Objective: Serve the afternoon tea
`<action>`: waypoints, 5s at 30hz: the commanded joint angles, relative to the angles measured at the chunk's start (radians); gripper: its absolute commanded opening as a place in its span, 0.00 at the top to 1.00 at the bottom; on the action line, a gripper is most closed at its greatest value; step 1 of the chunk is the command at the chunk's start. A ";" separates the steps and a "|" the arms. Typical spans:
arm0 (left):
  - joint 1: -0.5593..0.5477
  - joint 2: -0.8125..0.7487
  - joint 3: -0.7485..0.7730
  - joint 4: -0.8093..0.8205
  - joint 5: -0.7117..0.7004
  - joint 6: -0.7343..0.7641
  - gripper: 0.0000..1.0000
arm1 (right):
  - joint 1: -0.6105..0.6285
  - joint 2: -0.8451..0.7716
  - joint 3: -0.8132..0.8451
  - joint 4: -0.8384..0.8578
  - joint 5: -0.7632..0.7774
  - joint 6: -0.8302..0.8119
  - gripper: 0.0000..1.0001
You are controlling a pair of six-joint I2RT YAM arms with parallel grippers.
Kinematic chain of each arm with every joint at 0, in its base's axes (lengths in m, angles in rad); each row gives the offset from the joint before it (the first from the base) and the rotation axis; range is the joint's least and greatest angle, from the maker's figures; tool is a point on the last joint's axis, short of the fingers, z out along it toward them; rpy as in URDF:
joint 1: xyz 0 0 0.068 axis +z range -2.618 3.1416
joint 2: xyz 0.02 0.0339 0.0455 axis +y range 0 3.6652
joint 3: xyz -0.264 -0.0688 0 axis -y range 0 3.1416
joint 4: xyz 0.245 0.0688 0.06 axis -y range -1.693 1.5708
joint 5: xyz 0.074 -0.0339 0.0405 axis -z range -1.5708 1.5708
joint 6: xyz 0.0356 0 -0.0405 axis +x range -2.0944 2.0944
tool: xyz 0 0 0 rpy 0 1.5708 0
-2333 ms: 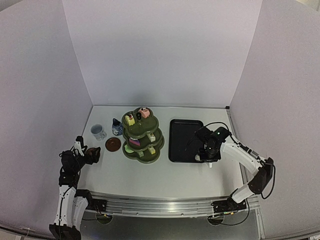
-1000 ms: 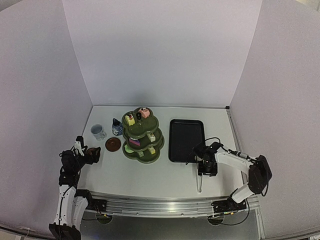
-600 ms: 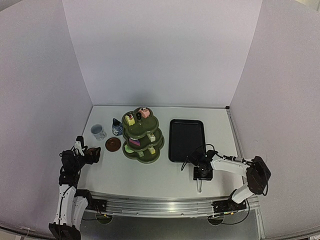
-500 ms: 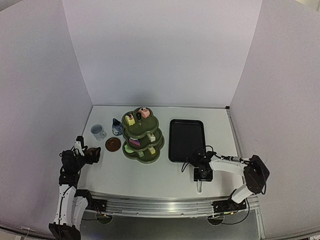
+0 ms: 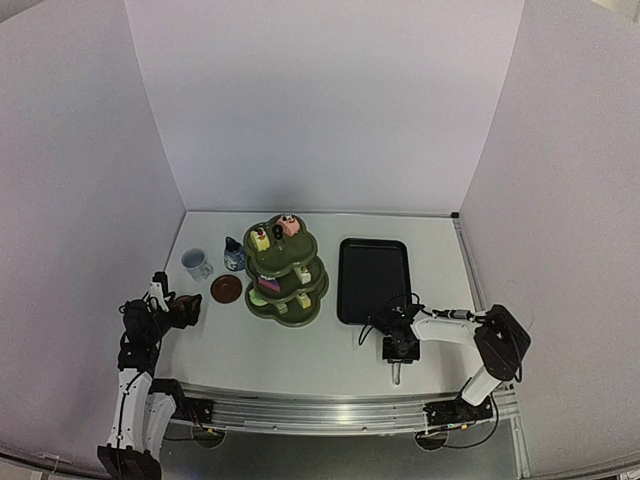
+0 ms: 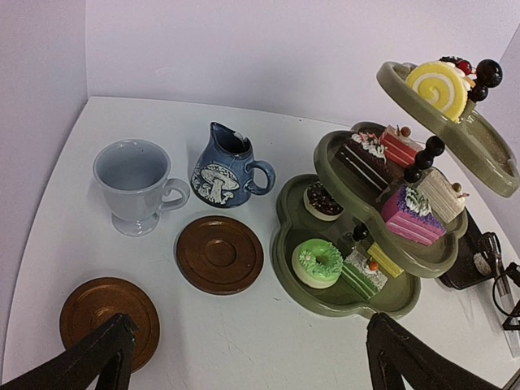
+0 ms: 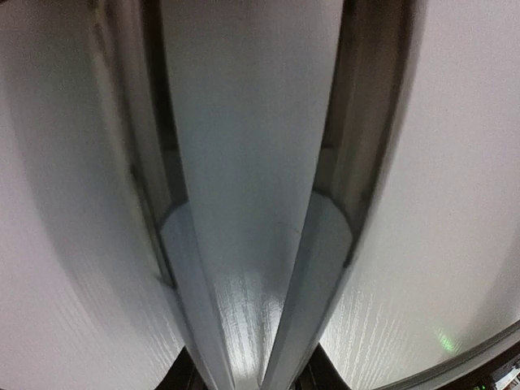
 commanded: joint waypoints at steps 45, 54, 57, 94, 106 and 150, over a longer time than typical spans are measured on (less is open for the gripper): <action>0.002 -0.018 0.011 0.019 0.006 -0.007 0.00 | -0.026 -0.134 0.672 -0.522 0.174 -0.301 1.00; 0.002 -0.022 0.011 0.017 0.005 -0.005 0.00 | 0.010 -0.056 1.166 -0.597 0.207 -0.462 1.00; 0.002 -0.024 0.012 0.015 0.003 -0.003 0.00 | 0.067 -0.024 1.260 -0.558 0.186 -0.525 1.00; 0.002 -0.017 0.014 0.016 0.012 0.002 0.01 | 0.184 0.188 1.127 -0.248 0.183 -0.633 1.00; 0.002 -0.020 0.013 0.015 0.013 0.002 0.00 | 0.183 0.217 1.113 -0.223 0.194 -0.622 0.97; -0.004 0.121 0.254 0.129 0.405 0.285 0.01 | 0.184 0.172 1.036 -0.101 0.212 -0.543 0.65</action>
